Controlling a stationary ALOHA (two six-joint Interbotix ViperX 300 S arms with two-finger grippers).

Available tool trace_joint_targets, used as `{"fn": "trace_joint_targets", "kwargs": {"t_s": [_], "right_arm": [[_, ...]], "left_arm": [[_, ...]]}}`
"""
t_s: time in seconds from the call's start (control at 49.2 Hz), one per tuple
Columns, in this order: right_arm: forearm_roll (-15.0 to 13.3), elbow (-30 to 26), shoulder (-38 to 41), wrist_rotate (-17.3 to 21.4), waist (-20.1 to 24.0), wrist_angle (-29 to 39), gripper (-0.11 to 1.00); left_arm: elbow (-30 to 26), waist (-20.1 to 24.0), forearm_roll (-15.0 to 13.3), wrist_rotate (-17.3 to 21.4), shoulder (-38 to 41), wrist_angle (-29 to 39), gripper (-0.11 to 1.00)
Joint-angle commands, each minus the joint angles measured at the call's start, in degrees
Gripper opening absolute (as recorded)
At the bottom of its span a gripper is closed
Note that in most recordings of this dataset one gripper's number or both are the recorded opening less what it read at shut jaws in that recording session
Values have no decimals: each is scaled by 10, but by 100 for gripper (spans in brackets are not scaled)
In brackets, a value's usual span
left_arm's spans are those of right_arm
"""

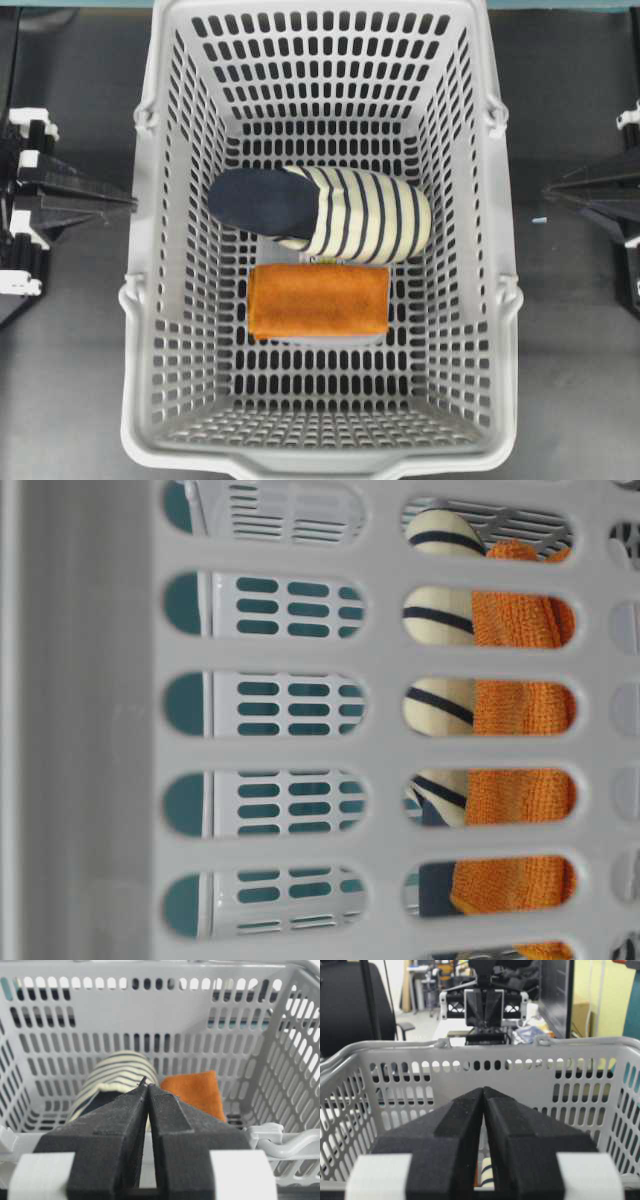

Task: Pick up the orange cloth from the shopping basket with the left arm.
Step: 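Move the left gripper over the basket toward the orange cloth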

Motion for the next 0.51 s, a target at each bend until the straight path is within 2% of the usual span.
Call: {"fn": "trace_joint_targets", "kwargs": {"t_s": [0.0, 0.081, 0.183, 0.488], "right_arm": [[1, -11, 8, 6, 1, -4, 0], [14, -10, 8, 11, 1, 3, 0], [14, -10, 8, 32, 1, 7, 0], [14, -11, -1, 45, 1, 18, 0]], "left_arm": [[-55, -10, 24, -20, 11, 42, 6], [-115, -10, 24, -44, 33, 132, 0], [-190, -16, 24, -58, 71, 236, 0], [-430, -53, 24, -57, 250, 481, 0]]}}
